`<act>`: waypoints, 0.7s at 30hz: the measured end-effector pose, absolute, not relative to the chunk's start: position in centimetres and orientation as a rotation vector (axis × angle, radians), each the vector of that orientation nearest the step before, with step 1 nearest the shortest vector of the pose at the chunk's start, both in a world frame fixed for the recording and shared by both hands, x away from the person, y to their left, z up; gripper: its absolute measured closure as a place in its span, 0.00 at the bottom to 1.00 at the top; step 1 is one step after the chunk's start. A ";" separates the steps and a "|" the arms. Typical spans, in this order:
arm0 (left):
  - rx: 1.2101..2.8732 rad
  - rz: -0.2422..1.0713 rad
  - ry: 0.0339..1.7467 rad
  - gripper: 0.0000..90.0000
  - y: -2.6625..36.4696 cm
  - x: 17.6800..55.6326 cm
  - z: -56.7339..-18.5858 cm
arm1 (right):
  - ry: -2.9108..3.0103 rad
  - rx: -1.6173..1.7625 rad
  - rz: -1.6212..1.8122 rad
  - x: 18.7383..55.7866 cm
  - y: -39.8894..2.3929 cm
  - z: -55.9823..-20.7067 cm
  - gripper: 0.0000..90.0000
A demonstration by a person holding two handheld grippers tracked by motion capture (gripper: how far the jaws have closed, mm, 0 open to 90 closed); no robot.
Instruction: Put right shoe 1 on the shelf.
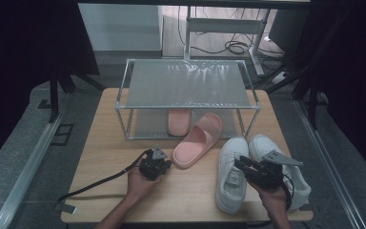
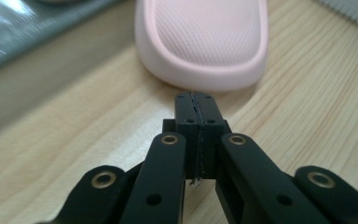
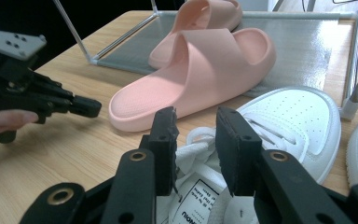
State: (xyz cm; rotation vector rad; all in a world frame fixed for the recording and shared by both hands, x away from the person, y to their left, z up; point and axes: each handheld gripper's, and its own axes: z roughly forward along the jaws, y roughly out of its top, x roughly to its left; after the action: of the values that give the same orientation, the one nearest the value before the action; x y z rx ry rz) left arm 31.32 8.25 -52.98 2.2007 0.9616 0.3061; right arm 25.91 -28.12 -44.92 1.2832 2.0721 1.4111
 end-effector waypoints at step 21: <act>2.214 0.268 0.823 1.00 2.3 33.0 -51.6 | 2.066 1.291 1.411 25.9 -28.4 -45.1 0.76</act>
State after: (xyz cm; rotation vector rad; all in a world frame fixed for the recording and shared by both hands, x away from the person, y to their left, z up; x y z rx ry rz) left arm 33.01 2.29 -51.63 2.2143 0.8233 0.2675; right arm 25.90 -28.38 -45.05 1.2908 2.0661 1.4106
